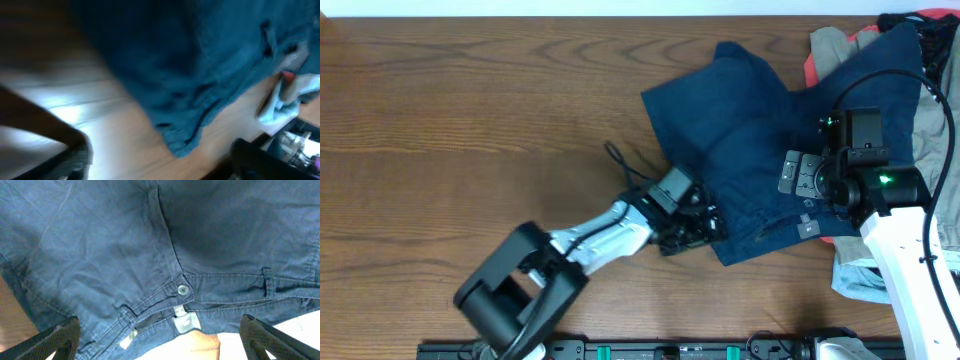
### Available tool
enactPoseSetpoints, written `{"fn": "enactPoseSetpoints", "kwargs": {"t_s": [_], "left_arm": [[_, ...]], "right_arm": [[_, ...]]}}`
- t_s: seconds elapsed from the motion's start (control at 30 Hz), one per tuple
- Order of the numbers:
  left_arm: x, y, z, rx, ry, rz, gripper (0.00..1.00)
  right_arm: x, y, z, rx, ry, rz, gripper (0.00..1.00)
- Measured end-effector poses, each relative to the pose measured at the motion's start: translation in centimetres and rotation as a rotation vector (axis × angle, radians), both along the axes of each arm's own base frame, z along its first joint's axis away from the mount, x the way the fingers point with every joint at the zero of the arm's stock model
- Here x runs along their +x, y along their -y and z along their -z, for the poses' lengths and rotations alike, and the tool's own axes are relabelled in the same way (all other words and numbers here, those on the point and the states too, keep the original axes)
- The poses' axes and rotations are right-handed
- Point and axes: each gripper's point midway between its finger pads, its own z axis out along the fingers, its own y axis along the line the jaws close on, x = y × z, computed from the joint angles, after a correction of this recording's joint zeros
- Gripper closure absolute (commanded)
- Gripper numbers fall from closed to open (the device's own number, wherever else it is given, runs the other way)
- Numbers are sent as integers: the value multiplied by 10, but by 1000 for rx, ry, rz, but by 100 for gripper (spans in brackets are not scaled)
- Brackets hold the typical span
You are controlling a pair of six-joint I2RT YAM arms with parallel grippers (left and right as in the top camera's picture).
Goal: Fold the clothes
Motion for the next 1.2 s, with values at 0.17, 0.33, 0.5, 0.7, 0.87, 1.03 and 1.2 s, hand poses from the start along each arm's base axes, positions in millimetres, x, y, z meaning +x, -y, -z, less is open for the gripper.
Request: {"fn": "enactPoseSetpoints", "kwargs": {"t_s": [0.17,0.33,0.5,0.7,0.87,1.03,1.2], "left_arm": [[-4,24,7,-41,20,10,78],[3,19,11,-20,46,-2,94],[2,-4,20,58,22,23,94],[10,-96,4,244,-51,-28,94],[56,-202,-42,332,57,-264,94],[115,-326,-97,365,285,-652,92],[137,-403,-138,352,419,-878,2]], "right_arm": [[0,0,0,0,-2,0,1],[-1,0,0,-1,-4,0,1],[-3,1,2,-6,-15,2,1],[-4,5,2,-9,-18,14,1],[-4,17,2,-18,-18,54,1],[-4,18,2,-17,-17,56,1],[-4,14,2,3,-18,46,1]]}}
